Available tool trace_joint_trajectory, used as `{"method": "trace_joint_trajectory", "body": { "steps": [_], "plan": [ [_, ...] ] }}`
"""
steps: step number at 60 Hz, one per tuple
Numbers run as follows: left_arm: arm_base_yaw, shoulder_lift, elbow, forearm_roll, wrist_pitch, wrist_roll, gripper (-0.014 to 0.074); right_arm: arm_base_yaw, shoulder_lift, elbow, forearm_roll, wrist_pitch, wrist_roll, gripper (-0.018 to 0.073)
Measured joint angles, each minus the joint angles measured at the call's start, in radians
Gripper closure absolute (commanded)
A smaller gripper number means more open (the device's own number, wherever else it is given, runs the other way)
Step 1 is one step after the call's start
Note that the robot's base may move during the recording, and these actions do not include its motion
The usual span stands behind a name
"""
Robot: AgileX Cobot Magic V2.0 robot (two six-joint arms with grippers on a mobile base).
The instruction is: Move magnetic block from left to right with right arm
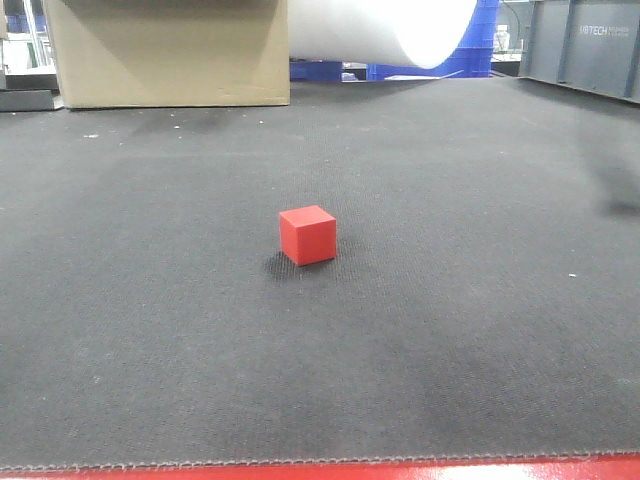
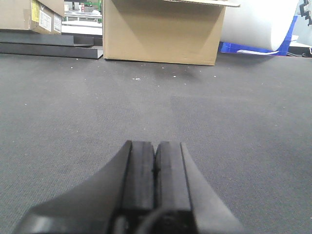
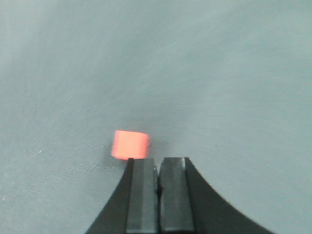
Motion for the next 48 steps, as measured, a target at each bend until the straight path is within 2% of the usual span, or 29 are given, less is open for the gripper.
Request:
{"method": "trace_joint_trajectory", "body": {
  "steps": [8, 27, 36, 48],
  "plan": [
    [0.0, 0.0, 0.0, 0.0, 0.0, 0.0, 0.0713, -0.028, -0.199, 0.228, -0.002, -0.122, 0.0, 0.05],
    [0.0, 0.0, 0.0, 0.0, 0.0, 0.0, 0.0713, -0.029, -0.69, 0.755, -0.002, -0.422, 0.0, 0.05],
    [0.0, 0.0, 0.0, 0.0, 0.0, 0.0, 0.0713, -0.029, -0.89, 0.896, -0.002, -0.457, 0.0, 0.05],
    [0.0, 0.0, 0.0, 0.0, 0.0, 0.0, 0.0713, -0.029, -1.096, 0.962, -0.002, -0.465, 0.0, 0.05]
  ]
}}
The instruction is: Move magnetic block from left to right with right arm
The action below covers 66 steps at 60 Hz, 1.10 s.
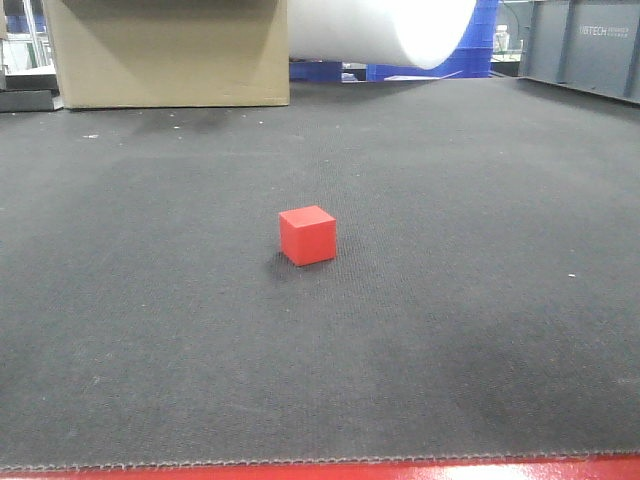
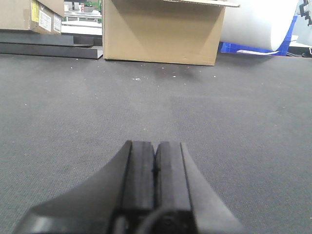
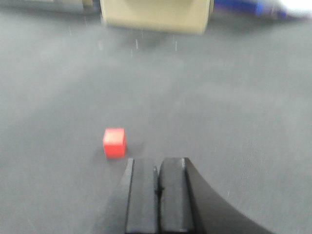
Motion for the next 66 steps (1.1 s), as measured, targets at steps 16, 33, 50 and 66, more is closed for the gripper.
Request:
{"method": "trace_joint_trajectory", "body": {
  "steps": [16, 33, 50, 66],
  "plan": [
    [0.0, 0.0, 0.0, 0.0, 0.0, 0.0, 0.0713, 0.0, -0.062, 0.001, 0.0, -0.006, 0.0, 0.05],
    [0.0, 0.0, 0.0, 0.0, 0.0, 0.0, 0.0713, 0.0, -0.062, 0.001, 0.0, -0.006, 0.0, 0.05],
    [0.0, 0.0, 0.0, 0.0, 0.0, 0.0, 0.0713, -0.09, -0.087, 0.053, -0.057, -0.015, 0.0, 0.05],
    [0.0, 0.0, 0.0, 0.0, 0.0, 0.0, 0.0713, -0.352, -0.226, 0.253, -0.068, -0.141, 0.0, 0.05]
  ]
}}
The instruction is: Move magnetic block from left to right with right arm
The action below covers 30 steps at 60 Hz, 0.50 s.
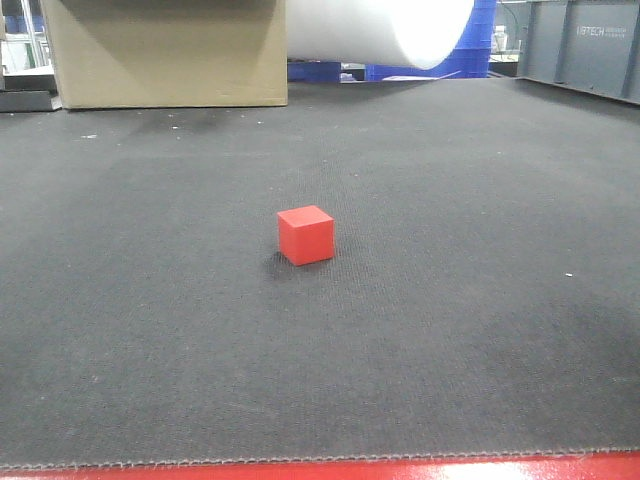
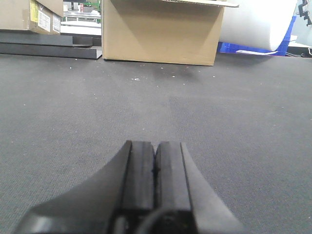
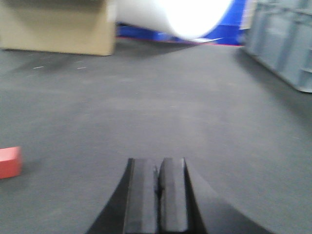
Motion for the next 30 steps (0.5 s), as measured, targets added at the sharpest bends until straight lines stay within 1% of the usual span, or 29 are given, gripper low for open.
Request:
{"method": "trace_joint_trajectory", "body": {
  "steps": [6, 11, 21, 30],
  "plan": [
    [0.0, 0.0, 0.0, 0.0, 0.0, 0.0, 0.0713, -0.062, -0.063, 0.091, 0.0, -0.052, 0.0, 0.05],
    [0.0, 0.0, 0.0, 0.0, 0.0, 0.0, 0.0713, -0.086, -0.103, 0.161, 0.0, -0.086, 0.002, 0.05],
    [0.0, 0.0, 0.0, 0.0, 0.0, 0.0, 0.0713, -0.093, -0.134, 0.279, 0.0, -0.156, 0.024, 0.05],
    [0.0, 0.0, 0.0, 0.0, 0.0, 0.0, 0.0713, -0.094, -0.136, 0.297, 0.0, -0.176, 0.048, 0.05]
  ]
}}
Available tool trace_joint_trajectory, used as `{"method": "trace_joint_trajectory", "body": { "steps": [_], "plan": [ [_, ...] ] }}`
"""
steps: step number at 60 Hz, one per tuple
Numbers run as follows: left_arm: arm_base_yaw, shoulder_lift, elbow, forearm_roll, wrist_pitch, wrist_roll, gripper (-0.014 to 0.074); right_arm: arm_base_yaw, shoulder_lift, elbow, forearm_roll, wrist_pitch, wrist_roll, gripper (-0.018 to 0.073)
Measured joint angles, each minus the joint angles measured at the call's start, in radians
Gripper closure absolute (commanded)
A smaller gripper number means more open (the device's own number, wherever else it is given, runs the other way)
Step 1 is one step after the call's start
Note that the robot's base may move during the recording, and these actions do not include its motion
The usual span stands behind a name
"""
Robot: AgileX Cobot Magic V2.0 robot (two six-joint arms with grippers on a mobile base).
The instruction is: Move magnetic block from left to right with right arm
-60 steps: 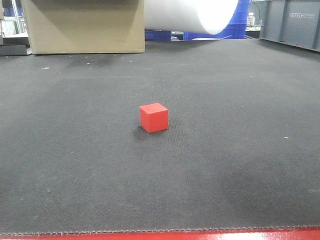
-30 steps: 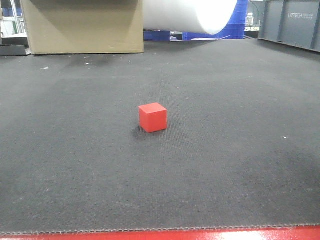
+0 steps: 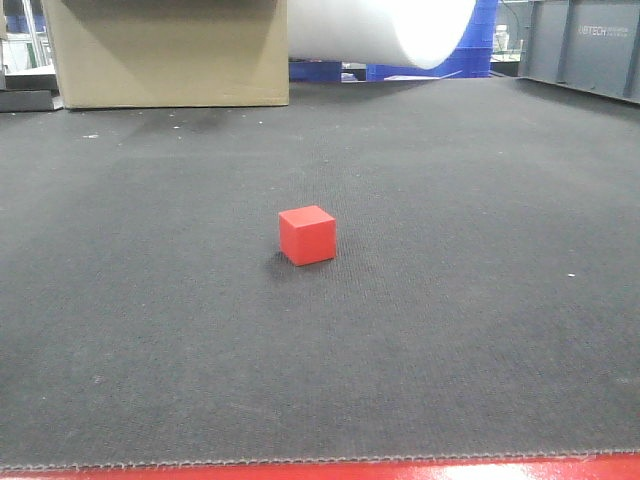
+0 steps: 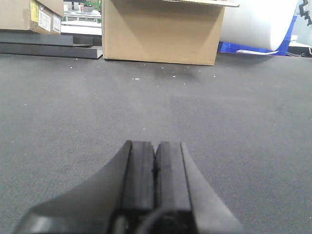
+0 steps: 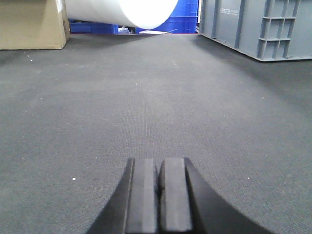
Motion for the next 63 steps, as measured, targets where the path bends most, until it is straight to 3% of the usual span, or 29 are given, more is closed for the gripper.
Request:
{"method": "trace_joint_trajectory", "body": {
  "steps": [63],
  "plan": [
    [0.0, 0.0, 0.0, 0.0, 0.0, 0.0, 0.0713, 0.0, 0.0, 0.0, 0.0, -0.004, 0.004, 0.05]
  ]
}}
